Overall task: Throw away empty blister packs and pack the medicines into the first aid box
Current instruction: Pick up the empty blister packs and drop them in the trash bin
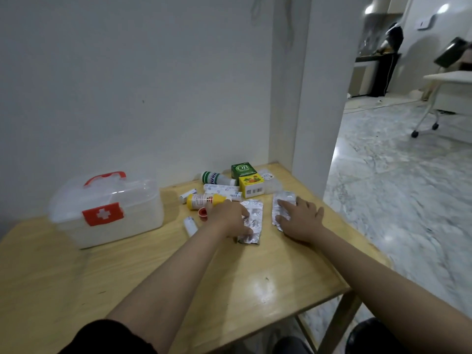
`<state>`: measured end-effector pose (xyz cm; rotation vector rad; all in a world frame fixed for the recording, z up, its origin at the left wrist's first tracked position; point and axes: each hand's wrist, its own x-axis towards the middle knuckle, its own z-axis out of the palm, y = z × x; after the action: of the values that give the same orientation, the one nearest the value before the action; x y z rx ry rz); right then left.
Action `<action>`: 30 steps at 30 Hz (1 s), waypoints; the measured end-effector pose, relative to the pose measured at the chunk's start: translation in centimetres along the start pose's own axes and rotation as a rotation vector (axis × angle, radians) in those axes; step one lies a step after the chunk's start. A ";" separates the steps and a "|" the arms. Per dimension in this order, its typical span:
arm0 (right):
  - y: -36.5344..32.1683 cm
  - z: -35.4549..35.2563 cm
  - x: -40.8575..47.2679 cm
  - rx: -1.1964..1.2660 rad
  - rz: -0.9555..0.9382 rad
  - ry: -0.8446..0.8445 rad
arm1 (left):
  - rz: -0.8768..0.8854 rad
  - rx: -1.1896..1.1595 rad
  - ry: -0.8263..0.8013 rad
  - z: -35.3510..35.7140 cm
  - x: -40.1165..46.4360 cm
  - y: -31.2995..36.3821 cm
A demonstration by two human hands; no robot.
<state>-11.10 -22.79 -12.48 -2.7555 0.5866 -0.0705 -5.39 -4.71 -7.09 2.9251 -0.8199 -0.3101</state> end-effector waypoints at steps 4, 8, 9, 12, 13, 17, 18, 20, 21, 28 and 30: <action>0.3 -0.4 -1.4 0.055 0.018 -0.029 | -0.020 -0.048 0.016 0.0 0.1 1.0; 0.7 -0.8 -2.4 0.197 0.039 0.006 | -0.034 -0.101 0.046 0.2 0.3 1.8; 0.8 -0.9 -2.7 0.230 0.042 0.024 | -0.031 -0.112 0.051 0.3 0.4 1.9; 1.0 -1.3 -3.3 0.303 0.038 0.032 | -0.021 -0.160 0.067 0.5 0.7 2.2; 1.2 -1.4 -3.5 0.332 0.041 0.021 | -0.019 -0.183 0.070 0.6 0.7 2.1; 2.1 -2.2 -4.4 0.491 0.033 0.068 | -0.012 -0.311 0.072 0.6 0.2 1.6; 2.5 -2.3 -4.6 0.511 0.032 0.080 | -0.008 -0.348 0.075 0.6 0.1 1.5; 3.4 -2.8 -4.9 0.522 0.035 0.094 | 0.009 -0.424 0.091 0.5 -0.4 1.8; 3.8 -3.1 -5.2 0.521 0.041 0.105 | 0.026 -0.461 0.102 0.4 -0.7 2.1; 8.7 -6.2 -9.5 0.617 0.068 0.305 | 0.224 -0.735 0.152 -0.2 -1.6 7.5; 10.8 -6.7 -11.2 0.630 0.076 0.352 | 0.305 -0.759 0.121 0.1 -1.7 10.3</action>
<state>-26.29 -29.65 -9.37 -2.1136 0.6232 -0.6200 -11.98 -12.58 -5.44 2.0675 -0.8693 -0.3230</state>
